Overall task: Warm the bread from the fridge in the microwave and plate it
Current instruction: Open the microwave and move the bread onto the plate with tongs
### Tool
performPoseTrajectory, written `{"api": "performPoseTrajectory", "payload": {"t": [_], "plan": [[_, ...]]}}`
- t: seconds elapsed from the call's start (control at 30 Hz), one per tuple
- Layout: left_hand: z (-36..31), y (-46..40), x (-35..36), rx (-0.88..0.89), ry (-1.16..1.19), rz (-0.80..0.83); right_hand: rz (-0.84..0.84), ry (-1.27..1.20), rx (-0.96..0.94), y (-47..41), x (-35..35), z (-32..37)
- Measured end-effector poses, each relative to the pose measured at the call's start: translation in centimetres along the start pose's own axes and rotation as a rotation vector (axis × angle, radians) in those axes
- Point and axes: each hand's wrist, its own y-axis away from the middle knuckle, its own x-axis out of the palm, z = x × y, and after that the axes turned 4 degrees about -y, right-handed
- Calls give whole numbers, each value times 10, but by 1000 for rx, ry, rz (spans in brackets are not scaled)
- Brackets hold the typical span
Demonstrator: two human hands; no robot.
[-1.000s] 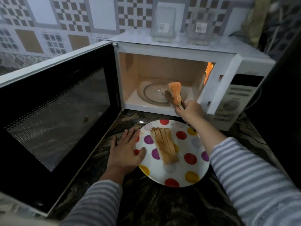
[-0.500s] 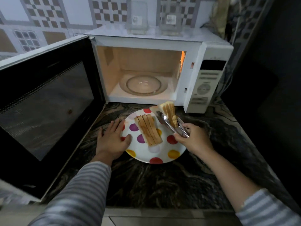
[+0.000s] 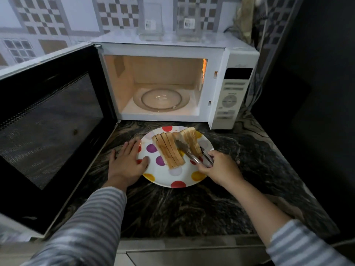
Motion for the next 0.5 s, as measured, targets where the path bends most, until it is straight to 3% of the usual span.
{"api": "performPoseTrajectory", "payload": {"t": [0.3,0.5], "plan": [[-1,5,-2,6,4,-18,-48,11,-20,51,-52,-21],[-5,17,-23,36,128,-160,20,13,-152,53,-86,0]]}}
